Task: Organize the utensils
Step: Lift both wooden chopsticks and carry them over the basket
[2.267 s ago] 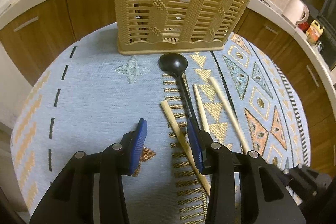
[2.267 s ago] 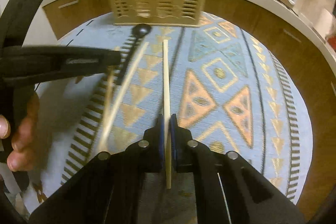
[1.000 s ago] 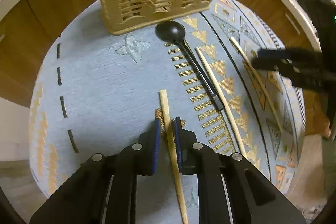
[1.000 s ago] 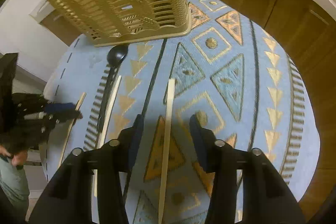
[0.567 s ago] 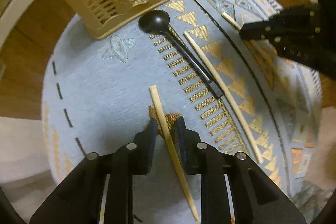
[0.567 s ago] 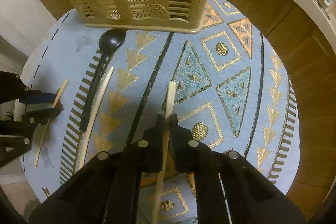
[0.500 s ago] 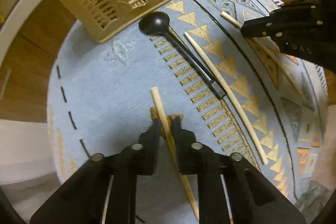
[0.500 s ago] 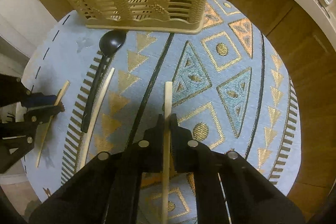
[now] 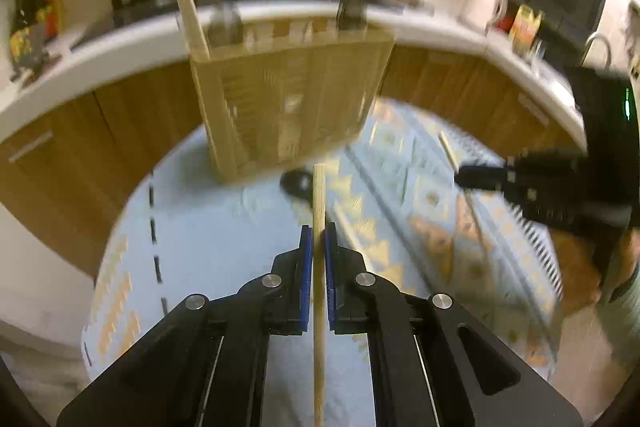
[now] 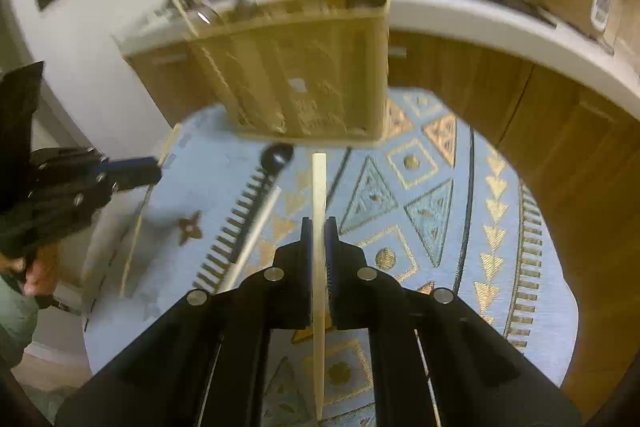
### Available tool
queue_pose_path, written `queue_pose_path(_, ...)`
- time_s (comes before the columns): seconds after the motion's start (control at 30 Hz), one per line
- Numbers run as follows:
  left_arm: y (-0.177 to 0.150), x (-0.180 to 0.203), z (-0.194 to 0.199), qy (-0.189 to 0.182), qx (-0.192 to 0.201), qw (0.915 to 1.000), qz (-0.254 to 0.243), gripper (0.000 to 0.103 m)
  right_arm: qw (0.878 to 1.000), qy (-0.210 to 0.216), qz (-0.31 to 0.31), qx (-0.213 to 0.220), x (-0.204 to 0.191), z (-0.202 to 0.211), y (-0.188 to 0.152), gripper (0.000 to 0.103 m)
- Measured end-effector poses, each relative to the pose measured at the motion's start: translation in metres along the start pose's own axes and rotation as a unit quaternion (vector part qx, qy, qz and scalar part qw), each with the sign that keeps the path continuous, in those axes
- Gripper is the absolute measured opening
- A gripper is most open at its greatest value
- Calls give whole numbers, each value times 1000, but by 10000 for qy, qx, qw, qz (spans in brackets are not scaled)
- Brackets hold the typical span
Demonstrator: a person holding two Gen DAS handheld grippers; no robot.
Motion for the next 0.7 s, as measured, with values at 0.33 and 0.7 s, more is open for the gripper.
queue_pose_path(0.33,25,13,62,-142,1523,9882,98,4,9857,555,-70,1587,-14,62,1,5)
queue_pose_path(0.7,95,12,103,-206,3127,9488,406,4,9570,614,-247,2824,1,94,89,5)
Point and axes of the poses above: each gripper's, at about its wrist camera, not at the fingertips, and z roughly against the way its jaws point, x to its right, y to its top, the point moved 2 cm from there along -z, roughly the way its jaws point, and after that the axes turned 5 degrees about z, right-handed, at the moved point
